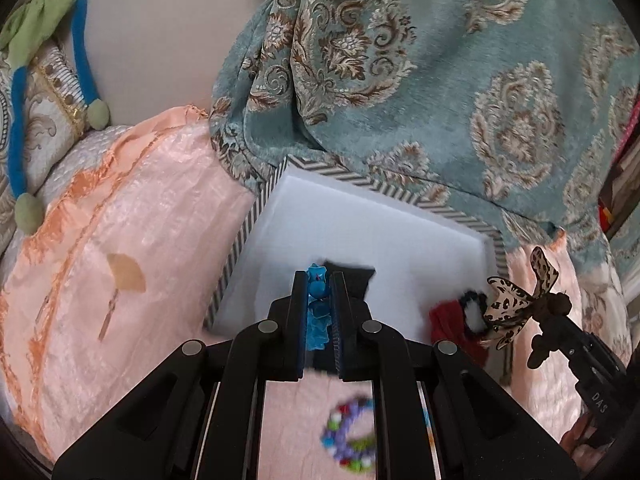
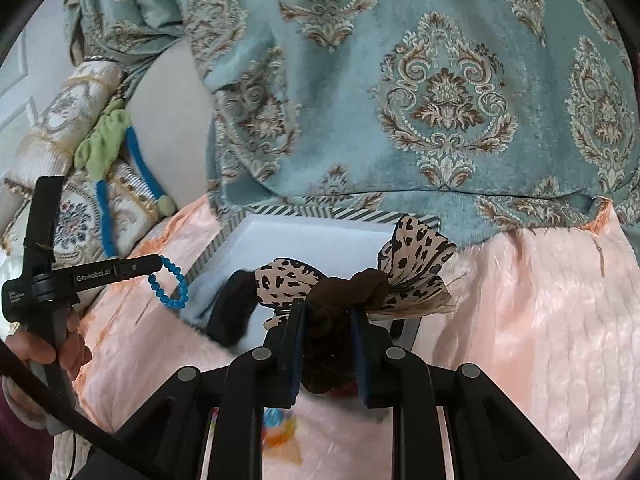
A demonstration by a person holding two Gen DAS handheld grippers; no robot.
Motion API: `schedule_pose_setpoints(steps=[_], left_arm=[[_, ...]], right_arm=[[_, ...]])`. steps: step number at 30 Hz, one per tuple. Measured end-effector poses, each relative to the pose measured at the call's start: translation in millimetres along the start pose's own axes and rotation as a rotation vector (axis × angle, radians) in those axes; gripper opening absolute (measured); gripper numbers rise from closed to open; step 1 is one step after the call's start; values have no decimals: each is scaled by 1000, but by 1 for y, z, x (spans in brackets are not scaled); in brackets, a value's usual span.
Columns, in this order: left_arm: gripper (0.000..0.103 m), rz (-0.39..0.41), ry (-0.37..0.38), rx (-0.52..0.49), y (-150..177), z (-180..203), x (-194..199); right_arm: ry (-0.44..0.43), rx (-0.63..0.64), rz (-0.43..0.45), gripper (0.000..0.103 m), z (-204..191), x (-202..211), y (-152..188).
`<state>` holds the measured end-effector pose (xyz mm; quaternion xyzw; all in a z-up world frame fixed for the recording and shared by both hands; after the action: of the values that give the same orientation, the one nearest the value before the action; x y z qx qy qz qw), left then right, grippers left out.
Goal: Organize jewelry
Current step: 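Lower both items into the tray and open both tools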
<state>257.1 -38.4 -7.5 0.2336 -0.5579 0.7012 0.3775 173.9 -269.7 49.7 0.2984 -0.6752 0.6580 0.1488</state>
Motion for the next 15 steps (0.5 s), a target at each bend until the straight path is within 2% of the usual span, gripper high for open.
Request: schedule_pose_setpoints(steps=[9,15], left_arm=[[9,-23,-33,25,-41,-14,-68],[9,-60,-76,31,-43,-29,-105]], right_arm=[[29,-15,-58,20,20,-90,-33],[70,-26,-97,20,39,-138,-36]])
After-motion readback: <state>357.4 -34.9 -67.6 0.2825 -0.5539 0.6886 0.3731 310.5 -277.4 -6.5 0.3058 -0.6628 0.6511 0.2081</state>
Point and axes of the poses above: each gripper's, at about its wrist camera, not at the fingertips, and x roughly against the way its jaws point, z to its right, y to its underside, the point moved 5 cm from there along -x, roughly the way its jaws point, and after that the axes turned 7 degrees about y, right-handed, at the moved point
